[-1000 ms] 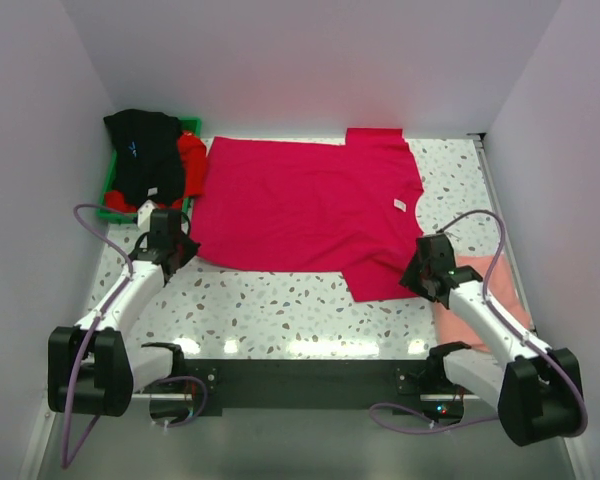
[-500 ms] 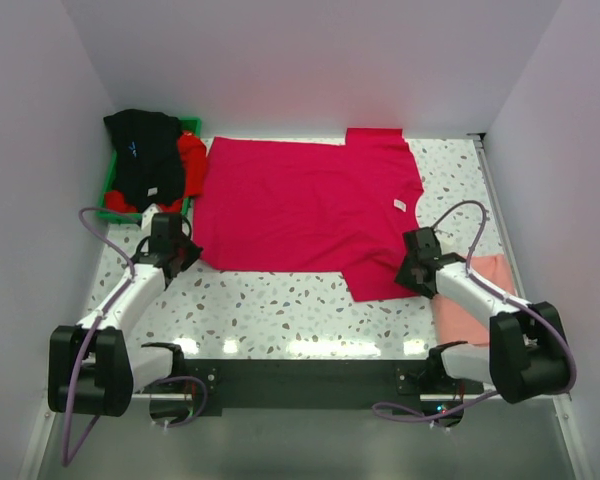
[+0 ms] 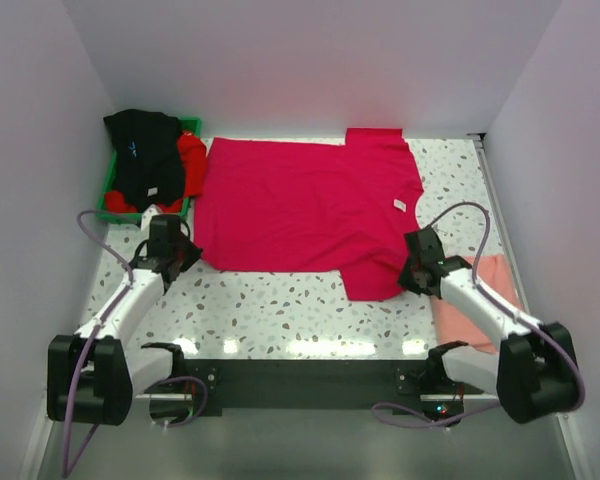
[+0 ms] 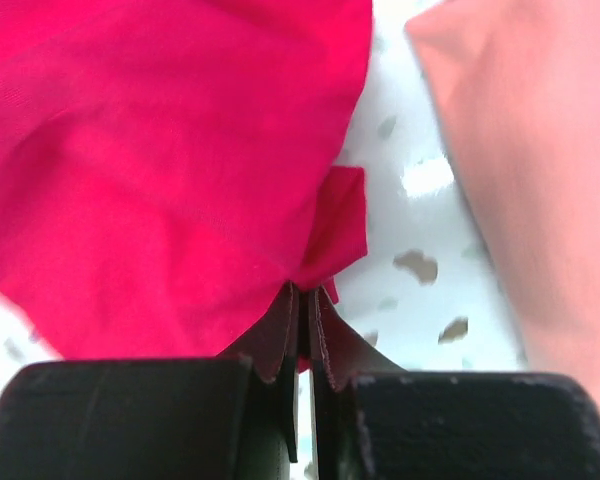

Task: Fold and stack the t-shirts
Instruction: Flatten the tshirt out, then fold the tshirt

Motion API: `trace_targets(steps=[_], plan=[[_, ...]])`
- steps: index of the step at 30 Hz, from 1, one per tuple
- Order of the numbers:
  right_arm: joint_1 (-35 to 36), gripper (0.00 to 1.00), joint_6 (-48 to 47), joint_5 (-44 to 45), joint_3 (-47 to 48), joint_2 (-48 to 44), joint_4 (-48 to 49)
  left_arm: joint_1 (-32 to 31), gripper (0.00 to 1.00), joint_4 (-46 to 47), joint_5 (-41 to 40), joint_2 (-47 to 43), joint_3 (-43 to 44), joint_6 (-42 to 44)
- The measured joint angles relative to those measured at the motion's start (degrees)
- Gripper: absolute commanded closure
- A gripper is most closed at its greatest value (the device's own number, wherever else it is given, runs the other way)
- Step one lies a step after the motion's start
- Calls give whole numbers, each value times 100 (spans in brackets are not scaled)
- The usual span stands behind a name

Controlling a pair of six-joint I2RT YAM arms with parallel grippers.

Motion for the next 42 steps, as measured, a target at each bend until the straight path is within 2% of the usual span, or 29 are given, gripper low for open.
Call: trace_targets(steps=[6, 15, 22, 27, 31, 34, 39, 42], plan=[[11, 100, 136, -422, -109, -2015, -763, 4, 100, -15, -61, -330, -170, 0], [17, 100, 387, -1029, -85, -4168, -2328, 37, 100, -267, -201, -1012, -706, -33], [20, 100, 463, -1355, 387, -4771, -3331, 37, 100, -802, -452, -2044, -782, -186], [20, 100, 446, -1449, 957, -5025, -3875, 37, 100, -1121, -479, -2347, -780, -291], [20, 100, 402, -1495, 1038, -4948, -3864, 37, 100, -1167, -463, -2306, -754, -291], [20, 100, 350, -1488, 1023, -4470, -3615, 37, 100, -1080, -426, -1867, -546, -256], [20, 100, 81, -1169, 1045, -2962, -2756, 37, 100, -693, -251, -597, -57, -251], [20, 100, -146, -901, 1276, -1725, -2181, 39, 100, -527, -214, 83, 256, -247]])
